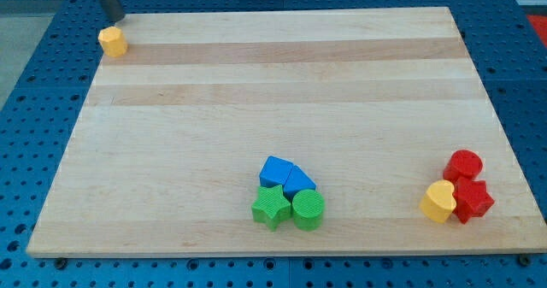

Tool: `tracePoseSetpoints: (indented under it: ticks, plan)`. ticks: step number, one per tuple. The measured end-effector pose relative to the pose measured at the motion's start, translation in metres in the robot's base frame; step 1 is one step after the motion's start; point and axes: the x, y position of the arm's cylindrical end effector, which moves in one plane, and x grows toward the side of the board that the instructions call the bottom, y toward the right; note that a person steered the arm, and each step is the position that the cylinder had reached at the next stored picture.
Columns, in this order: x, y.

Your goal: Move yellow hexagon towards center

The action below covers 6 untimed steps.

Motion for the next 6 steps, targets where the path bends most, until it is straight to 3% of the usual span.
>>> tracePoseSetpoints:
  ticks: [4,6]
  plan:
    - [0.069,0.022]
    - [0.062,0.0]
